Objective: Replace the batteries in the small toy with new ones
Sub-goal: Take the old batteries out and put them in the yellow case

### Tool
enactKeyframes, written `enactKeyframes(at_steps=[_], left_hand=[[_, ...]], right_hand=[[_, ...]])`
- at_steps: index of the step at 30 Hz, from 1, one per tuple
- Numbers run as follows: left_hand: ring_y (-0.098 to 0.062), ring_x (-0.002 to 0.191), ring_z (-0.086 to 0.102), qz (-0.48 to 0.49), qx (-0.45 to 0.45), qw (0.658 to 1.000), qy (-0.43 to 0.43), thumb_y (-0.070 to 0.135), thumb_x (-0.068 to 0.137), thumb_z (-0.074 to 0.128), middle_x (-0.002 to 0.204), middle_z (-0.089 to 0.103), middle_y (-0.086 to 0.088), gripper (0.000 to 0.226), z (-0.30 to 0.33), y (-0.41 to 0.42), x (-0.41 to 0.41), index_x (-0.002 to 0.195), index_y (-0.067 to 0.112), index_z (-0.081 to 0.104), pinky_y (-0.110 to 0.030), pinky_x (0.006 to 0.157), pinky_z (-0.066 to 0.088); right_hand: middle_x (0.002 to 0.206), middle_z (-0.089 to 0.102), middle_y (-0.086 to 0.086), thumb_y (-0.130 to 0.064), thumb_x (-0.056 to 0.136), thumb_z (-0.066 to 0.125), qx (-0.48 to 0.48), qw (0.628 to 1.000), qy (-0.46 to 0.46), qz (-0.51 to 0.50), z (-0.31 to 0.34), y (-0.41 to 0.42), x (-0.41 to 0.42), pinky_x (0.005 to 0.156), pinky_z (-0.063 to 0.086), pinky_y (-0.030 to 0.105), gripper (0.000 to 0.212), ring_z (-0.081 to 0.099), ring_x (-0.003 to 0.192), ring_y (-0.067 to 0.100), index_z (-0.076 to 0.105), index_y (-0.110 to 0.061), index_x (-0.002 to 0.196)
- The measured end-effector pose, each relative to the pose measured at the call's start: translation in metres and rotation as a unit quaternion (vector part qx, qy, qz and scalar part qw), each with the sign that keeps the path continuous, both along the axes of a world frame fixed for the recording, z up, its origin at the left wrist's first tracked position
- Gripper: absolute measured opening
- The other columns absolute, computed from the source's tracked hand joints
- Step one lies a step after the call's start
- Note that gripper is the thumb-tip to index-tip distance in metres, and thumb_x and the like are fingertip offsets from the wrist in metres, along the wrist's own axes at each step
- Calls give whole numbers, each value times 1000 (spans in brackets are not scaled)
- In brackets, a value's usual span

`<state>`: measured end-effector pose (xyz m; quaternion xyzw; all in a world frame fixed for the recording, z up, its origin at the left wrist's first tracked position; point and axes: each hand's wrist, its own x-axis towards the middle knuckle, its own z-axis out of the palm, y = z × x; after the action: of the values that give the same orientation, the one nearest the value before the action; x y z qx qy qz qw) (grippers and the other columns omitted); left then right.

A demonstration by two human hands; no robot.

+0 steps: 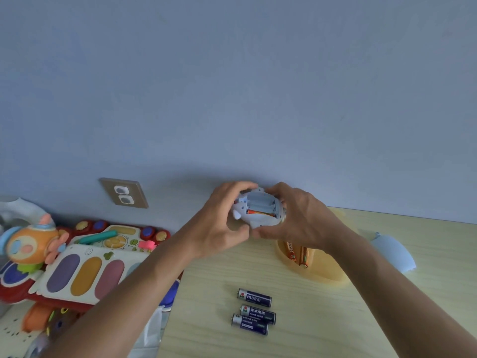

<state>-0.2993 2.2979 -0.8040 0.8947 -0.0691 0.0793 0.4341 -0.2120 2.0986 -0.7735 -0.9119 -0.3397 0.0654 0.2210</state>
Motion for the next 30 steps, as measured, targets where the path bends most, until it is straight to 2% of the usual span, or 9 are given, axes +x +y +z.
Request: enactKeyframes(at_steps=[3, 6, 8, 10, 14, 16, 19, 25, 30], left_hand=[[3, 125, 55, 18, -4, 1000, 15, 29, 80, 86, 135, 59, 16, 76, -4, -2, -1, 145, 35, 46, -16, 101, 46], [6, 115, 63, 40, -29, 999, 10, 36, 78, 89, 126, 68, 18, 69, -4, -2, 5, 139, 32, 56, -20, 98, 51], [3, 113, 67, 45, -56, 997, 15, 34, 79, 88, 122, 71, 17, 62, -4, 0, 6, 134, 32, 60, -29, 100, 55], [2, 113, 67, 48, -60, 997, 23, 33, 79, 88, 122, 71, 19, 58, -3, 1, 6, 130, 39, 60, -32, 101, 55], [1, 118, 66, 42, -67, 995, 55, 31, 82, 86, 128, 69, 17, 63, -2, 4, 8, 137, 39, 56, -38, 106, 53], [-1, 122, 64, 31, -62, 995, 67, 32, 85, 83, 132, 67, 16, 66, -2, 7, 7, 143, 38, 51, -40, 108, 51], [-5, 125, 62, 16, -60, 995, 82, 28, 84, 74, 132, 65, 16, 68, -1, 9, 3, 145, 40, 47, -44, 108, 50], [4, 119, 65, 8, -76, 992, 98, 38, 80, 84, 133, 67, 17, 80, 1, 10, 6, 151, 35, 46, -32, 106, 52], [10, 116, 64, 14, -70, 992, 102, 27, 81, 87, 126, 67, 22, 77, -1, 10, 10, 148, 33, 50, -15, 98, 50]], right_hand=[[112, 58, -8, -72, 63, 76, -10, 999, -26, 29, 3, -2, 1, 83, 46, 25, 82, 54, 105, 13, 52, -27, 128], [129, 55, -9, -62, 67, 80, 25, 996, -49, 71, 3, -5, 0, 94, 37, 21, 84, 48, 120, 12, 52, -26, 138], [129, 52, -13, -62, 68, 76, 57, 993, -47, 88, 2, -5, 1, 97, 45, 29, 77, 47, 119, 12, 51, -34, 135], [123, 50, -13, -57, 70, 75, 72, 991, -34, 110, 1, -4, 3, 93, 48, 35, 61, 47, 112, 13, 53, -39, 124], [124, 38, -9, -45, 76, 80, 38, 988, -31, 148, 2, 1, 8, 86, 42, 26, 45, 39, 116, 17, 55, -43, 113], [125, 34, -9, -47, 79, 78, 18, 986, -32, 161, 4, 5, 8, 83, 38, 21, 42, 35, 117, 16, 54, -47, 113], [123, 32, -8, -51, 79, 77, 7, 984, -35, 174, 7, 10, 7, 86, 40, 25, 39, 32, 114, 14, 55, -49, 111], [119, 28, -9, -50, 78, 77, -33, 980, -25, 195, 16, 18, 0, 87, 51, 33, 38, 38, 113, 14, 55, -49, 109], [112, 28, -6, -47, 81, 76, -66, 977, -27, 200, 21, 19, 2, 73, 42, 21, 38, 40, 93, 4, 51, -50, 110]])
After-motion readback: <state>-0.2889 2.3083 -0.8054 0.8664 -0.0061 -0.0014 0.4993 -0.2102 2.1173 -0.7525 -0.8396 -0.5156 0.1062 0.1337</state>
